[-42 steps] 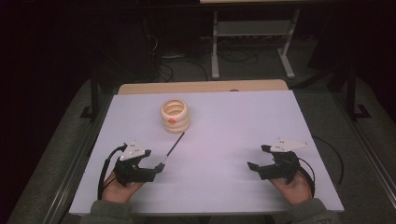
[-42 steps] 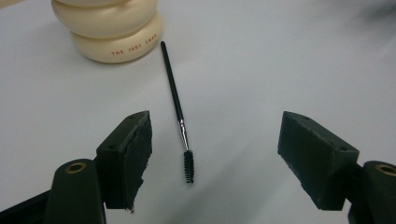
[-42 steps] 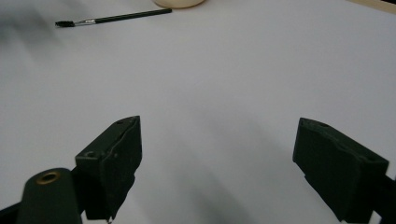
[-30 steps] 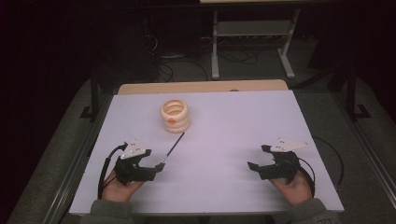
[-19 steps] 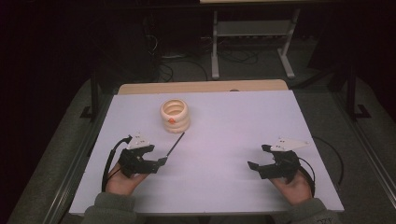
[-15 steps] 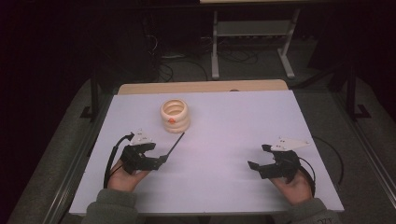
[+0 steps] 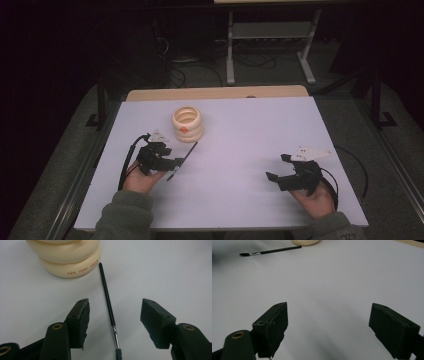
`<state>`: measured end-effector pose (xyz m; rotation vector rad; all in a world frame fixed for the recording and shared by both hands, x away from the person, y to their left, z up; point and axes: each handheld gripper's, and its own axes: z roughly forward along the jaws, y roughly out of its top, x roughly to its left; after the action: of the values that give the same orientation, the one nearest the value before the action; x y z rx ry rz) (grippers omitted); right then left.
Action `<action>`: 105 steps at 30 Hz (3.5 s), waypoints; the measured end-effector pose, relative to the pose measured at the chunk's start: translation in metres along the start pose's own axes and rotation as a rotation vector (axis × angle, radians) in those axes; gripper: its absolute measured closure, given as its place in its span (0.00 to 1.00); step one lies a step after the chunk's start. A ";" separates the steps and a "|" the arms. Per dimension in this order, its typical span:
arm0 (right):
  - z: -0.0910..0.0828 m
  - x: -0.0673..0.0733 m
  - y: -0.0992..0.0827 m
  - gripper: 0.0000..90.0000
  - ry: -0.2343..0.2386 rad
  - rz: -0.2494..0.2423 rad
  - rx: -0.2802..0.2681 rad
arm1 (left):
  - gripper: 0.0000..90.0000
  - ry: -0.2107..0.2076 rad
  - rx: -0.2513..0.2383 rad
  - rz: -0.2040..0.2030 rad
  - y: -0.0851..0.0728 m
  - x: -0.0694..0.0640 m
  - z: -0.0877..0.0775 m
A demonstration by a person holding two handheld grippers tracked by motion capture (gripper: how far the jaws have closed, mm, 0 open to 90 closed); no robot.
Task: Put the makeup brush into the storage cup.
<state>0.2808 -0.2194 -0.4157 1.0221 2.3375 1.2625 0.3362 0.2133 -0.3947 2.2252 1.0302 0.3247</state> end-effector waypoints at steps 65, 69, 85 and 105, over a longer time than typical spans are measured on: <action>0.000 0.001 0.002 0.16 0.012 -0.009 -0.005 | 0.95 0.078 0.194 -0.068 0.020 -0.001 0.061; 0.000 0.001 0.002 0.16 0.015 -0.010 -0.003 | 0.96 0.076 0.194 -0.069 0.020 -0.001 0.061; 0.002 0.002 0.002 0.16 0.015 -0.006 0.002 | 0.96 0.069 0.187 -0.078 0.020 0.001 0.059; 0.002 0.001 0.002 0.16 0.019 -0.008 0.003 | 0.96 0.050 0.168 -0.056 0.023 0.003 0.049</action>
<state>0.2819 -0.2163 -0.4153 1.0045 2.3562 1.2716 0.3742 0.1820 -0.4166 2.3419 1.1824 0.2803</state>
